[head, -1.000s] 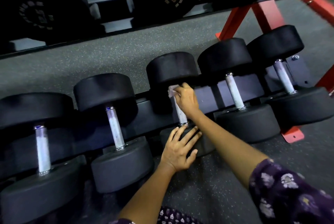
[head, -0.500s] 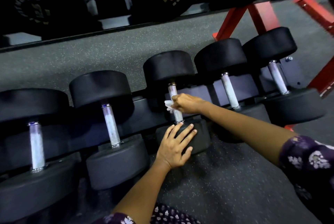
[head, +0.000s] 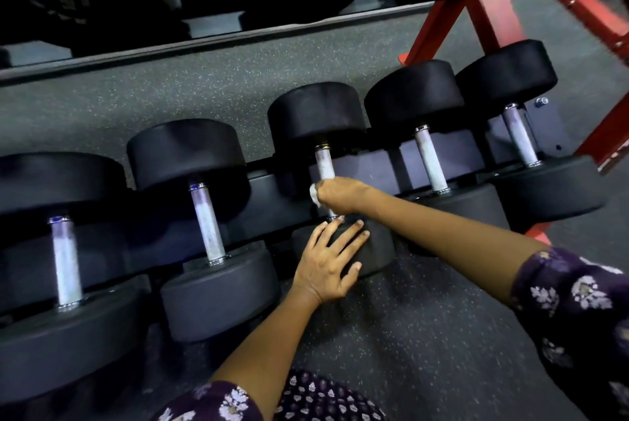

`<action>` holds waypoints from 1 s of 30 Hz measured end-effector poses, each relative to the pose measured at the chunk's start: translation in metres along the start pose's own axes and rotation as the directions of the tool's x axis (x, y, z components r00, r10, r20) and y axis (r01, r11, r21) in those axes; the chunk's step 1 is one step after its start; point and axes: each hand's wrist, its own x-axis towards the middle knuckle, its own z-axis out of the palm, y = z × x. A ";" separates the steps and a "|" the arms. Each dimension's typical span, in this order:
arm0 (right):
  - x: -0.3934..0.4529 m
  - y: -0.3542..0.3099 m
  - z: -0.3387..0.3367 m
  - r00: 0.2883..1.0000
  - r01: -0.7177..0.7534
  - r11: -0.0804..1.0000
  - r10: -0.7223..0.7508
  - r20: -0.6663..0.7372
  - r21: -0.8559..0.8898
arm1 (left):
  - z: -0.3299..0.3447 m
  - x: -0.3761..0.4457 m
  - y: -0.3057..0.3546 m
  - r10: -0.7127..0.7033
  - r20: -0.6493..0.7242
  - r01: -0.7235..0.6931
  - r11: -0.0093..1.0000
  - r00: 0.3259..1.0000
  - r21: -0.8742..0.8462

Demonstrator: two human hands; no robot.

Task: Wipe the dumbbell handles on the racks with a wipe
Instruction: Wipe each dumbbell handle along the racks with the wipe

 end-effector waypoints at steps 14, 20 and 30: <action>-0.010 0.021 0.006 0.997 0.006 0.949 -0.032 0.077 0.315 | 0.000 -0.002 0.000 -0.007 -0.012 0.007 1.000 1.000 -0.011; -0.016 0.024 0.017 0.999 0.001 0.896 -0.017 0.031 0.444 | 0.000 -0.002 0.000 -0.011 -0.018 0.011 1.000 1.000 -0.016; -0.022 0.042 0.034 0.948 -0.087 0.852 0.230 -0.219 0.516 | 0.002 -0.002 -0.001 0.012 -0.038 -0.012 1.000 0.999 0.009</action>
